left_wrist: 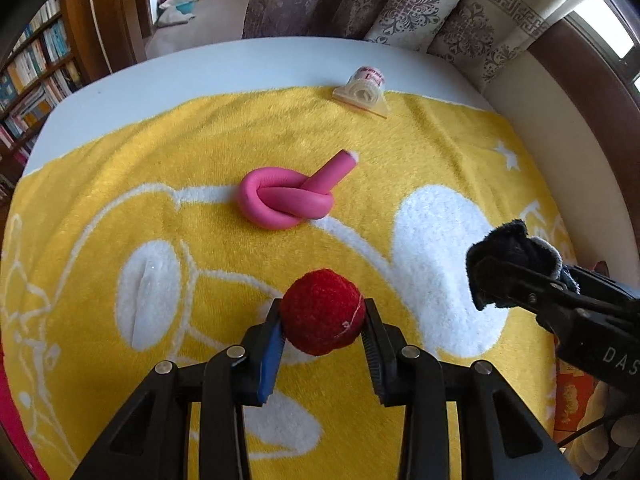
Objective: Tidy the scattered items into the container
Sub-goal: 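Carry the red ball and the black fuzzy sock over the tin tray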
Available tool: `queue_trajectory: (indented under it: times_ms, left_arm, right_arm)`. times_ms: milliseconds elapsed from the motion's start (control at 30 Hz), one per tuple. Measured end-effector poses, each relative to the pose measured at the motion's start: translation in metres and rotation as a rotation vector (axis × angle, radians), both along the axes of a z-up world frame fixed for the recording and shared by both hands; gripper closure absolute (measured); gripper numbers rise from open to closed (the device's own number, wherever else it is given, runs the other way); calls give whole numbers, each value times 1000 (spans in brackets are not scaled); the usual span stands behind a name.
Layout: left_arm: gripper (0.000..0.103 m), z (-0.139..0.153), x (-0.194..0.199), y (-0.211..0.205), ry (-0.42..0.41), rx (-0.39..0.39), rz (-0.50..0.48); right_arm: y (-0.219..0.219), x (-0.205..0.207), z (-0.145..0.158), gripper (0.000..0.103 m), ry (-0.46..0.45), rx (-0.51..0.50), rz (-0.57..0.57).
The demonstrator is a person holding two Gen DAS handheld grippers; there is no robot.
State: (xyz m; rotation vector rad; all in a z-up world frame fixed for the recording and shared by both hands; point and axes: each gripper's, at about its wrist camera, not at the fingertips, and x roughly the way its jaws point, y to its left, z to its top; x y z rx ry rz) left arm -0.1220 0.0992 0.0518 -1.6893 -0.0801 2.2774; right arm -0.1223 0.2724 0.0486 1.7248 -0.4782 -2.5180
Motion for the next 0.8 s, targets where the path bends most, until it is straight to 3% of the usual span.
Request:
queue_trajectory:
  times_ms: [400,800]
  left_arm:
    - [65,39,41,46,60,2,-66]
    - [65,79,93,130,123,34,-204]
  right_arm:
    - [28,63,41,54,75,-8,-51]
    - [89,147,79,54,162,3,-157]
